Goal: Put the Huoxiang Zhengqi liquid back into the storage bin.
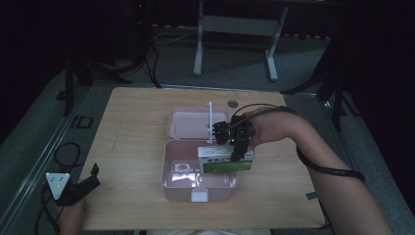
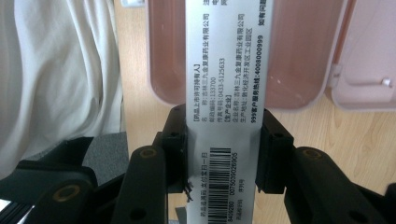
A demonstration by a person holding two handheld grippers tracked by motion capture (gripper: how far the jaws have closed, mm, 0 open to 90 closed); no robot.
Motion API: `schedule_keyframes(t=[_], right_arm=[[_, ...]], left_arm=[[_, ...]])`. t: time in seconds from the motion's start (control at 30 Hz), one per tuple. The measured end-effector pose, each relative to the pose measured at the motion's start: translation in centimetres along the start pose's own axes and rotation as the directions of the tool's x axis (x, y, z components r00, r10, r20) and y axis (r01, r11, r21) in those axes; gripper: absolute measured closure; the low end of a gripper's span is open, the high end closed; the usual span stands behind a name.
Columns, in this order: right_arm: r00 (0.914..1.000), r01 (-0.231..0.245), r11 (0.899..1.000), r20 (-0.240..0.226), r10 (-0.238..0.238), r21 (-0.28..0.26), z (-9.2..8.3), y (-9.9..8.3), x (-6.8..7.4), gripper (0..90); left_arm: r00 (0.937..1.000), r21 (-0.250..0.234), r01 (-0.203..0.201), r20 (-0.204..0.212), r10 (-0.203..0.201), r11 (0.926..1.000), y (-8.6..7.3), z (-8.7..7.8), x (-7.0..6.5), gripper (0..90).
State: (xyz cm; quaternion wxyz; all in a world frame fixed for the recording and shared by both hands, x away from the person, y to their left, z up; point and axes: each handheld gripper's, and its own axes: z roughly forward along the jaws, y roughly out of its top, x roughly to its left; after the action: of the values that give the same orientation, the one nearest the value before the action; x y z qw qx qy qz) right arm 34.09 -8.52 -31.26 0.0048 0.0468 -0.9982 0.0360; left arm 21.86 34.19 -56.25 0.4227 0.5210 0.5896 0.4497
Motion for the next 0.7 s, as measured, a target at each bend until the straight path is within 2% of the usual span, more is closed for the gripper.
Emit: schedule_keyframes(t=[0.37,0.7], right_arm=[[0.9993,0.036,0.999,0.004,-0.036,-0.015,0.1,2.6,0.4,62.0],[0.9995,0.032,0.999,0.003,-0.032,-0.013,1.3,4.4,0.0,62.0]], left_arm=[[1.0,-0.001,0.0,0.002,0.0,1.0,0.0,0.0,0.0,2.1],[1.0,-0.003,-0.001,0.005,0.001,1.0,0.0,0.0,0.0,2.1]])
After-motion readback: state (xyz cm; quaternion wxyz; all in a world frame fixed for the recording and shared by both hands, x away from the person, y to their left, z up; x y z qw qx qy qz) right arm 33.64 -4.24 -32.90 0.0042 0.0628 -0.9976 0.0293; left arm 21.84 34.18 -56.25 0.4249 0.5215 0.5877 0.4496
